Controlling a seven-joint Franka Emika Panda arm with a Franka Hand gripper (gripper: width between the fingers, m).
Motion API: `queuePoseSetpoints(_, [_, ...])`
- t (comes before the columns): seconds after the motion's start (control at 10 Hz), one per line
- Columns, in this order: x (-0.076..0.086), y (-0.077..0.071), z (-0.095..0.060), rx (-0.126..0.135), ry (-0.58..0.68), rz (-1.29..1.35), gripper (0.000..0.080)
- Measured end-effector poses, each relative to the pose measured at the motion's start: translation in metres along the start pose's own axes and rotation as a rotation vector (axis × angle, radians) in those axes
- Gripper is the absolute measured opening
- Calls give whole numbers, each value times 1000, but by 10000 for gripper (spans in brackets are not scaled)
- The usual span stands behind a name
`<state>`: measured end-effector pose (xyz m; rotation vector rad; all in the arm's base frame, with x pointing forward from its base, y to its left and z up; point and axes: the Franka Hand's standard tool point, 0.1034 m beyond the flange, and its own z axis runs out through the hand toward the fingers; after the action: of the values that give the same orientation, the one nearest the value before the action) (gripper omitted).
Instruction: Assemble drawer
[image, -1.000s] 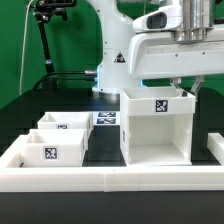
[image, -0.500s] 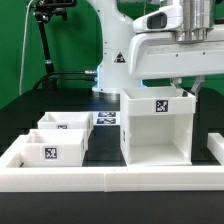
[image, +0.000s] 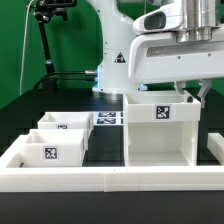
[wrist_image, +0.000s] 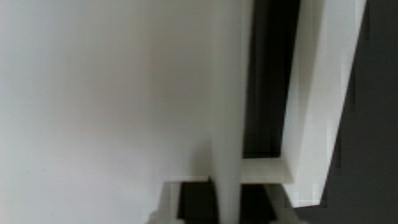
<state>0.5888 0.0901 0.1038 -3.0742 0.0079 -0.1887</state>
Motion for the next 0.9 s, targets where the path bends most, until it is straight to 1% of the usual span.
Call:
queuePoseSetpoints(0.2, [0,-1,0,2,0,20,38])
queuePoseSetpoints(0.6, [3,-4,-1,22,9,251,38])
queuePoseSetpoints(0.8, [10,5,-4,23,29,504,39])
queuePoseSetpoints(0.9, [13,7,-4,24,42,581,39])
